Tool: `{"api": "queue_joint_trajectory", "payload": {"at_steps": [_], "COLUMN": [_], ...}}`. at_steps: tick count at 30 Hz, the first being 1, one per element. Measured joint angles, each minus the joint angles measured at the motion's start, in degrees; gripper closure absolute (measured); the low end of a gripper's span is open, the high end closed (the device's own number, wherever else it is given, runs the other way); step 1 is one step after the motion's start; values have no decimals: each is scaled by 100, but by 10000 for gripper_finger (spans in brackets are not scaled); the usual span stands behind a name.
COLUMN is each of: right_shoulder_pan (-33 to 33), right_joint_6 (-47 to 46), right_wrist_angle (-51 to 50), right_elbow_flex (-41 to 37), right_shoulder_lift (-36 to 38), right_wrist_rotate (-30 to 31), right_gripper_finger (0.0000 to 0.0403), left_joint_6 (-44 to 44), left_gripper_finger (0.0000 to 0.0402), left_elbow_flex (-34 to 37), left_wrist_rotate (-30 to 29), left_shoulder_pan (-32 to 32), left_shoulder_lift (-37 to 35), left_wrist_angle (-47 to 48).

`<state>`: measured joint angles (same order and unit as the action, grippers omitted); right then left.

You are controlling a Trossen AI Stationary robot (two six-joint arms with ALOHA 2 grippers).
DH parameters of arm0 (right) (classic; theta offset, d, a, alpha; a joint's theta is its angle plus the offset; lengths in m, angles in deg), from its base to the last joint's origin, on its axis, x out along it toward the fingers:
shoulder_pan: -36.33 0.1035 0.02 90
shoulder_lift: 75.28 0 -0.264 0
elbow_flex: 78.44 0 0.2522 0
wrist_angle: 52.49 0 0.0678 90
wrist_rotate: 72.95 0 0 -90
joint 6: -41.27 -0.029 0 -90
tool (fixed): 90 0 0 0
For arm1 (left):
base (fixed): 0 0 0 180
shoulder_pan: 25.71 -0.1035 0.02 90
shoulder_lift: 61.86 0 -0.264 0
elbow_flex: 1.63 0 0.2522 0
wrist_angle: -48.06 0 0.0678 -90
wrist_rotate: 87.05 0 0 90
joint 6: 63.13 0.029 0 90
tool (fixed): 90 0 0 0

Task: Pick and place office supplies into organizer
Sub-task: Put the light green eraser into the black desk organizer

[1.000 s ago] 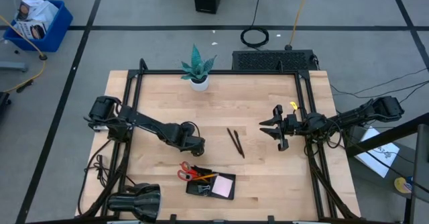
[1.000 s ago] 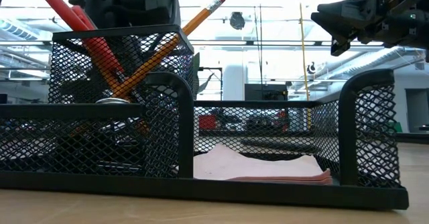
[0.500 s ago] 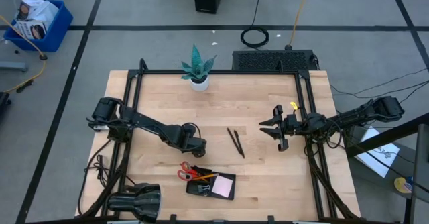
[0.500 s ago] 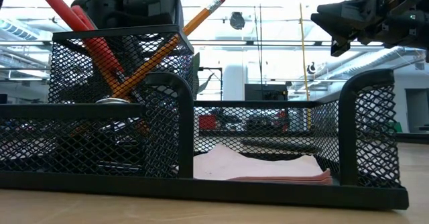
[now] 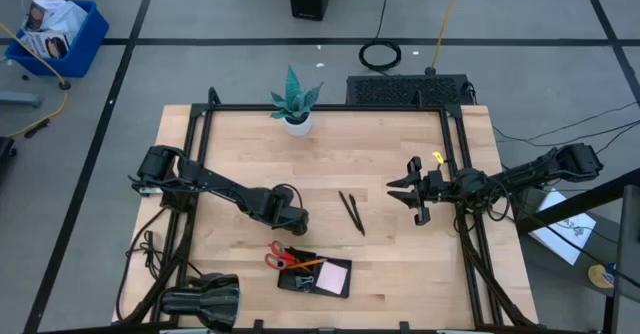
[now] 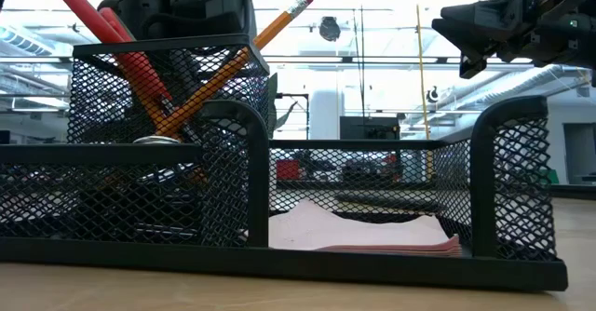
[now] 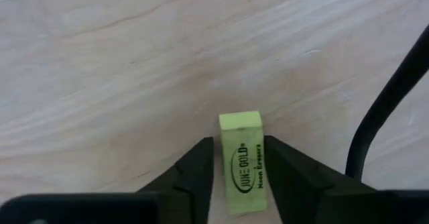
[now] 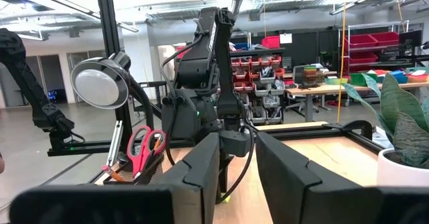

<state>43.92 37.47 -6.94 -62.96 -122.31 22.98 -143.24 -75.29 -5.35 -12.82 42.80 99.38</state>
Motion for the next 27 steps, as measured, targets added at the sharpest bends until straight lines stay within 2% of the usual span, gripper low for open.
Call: {"api": "queue_joint_trajectory", "payload": {"at_steps": [4, 9, 20, 24, 27], "right_shoulder_pan": [-2, -1, -1, 0, 0], "right_joint_6": [0, 0, 0, 0, 0], "right_wrist_angle": [-2, -2, -2, -3, -4], "right_elbow_flex": [0, -1, 0, 0, 0], "right_shoulder_lift": [0, 0, 0, -2, -2], "right_wrist_rotate": [0, 0, 0, 0, 0], "right_gripper_finger": [312, 312, 312, 312, 312], "left_joint_6": [62, 218, 524, 1036, 1442], "left_gripper_finger": [305, 329, 336, 337, 337], "left_elbow_flex": [0, 2, 31, 35, 32], "left_wrist_rotate": [-18, -158, -415, -883, -941], "left_shoulder_pan": [2, 7, 11, -20, -11], "left_shoulder_lift": [2, 4, -118, -153, -177], "left_wrist_angle": [-18, -27, -125, -217, -473]}}
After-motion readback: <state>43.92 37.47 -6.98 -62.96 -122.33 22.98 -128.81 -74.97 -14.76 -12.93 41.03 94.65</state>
